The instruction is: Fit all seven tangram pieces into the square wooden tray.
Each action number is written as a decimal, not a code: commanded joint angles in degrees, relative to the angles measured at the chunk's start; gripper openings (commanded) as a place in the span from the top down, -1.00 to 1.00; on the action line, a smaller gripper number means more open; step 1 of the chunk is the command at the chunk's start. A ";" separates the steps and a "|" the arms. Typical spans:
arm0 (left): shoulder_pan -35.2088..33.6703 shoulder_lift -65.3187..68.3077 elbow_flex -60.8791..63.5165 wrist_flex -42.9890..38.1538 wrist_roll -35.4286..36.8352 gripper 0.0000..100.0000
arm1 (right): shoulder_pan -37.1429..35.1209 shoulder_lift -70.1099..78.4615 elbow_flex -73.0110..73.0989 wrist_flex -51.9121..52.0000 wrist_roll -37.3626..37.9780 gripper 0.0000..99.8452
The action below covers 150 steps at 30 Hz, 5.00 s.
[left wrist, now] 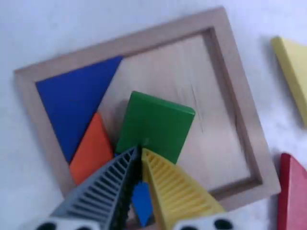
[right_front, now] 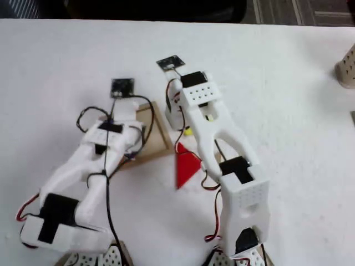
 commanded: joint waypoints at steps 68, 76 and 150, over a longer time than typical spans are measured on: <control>-2.95 -14.20 9.58 -8.97 -0.53 0.95 | -0.31 -2.07 -0.79 -0.40 0.97 0.96; -2.24 -22.64 17.05 -19.08 1.14 0.95 | -0.40 -1.98 -0.79 -0.40 1.05 0.96; 7.43 5.67 -5.63 -15.56 5.63 0.95 | 0.04 -2.07 -0.88 -0.66 1.41 0.96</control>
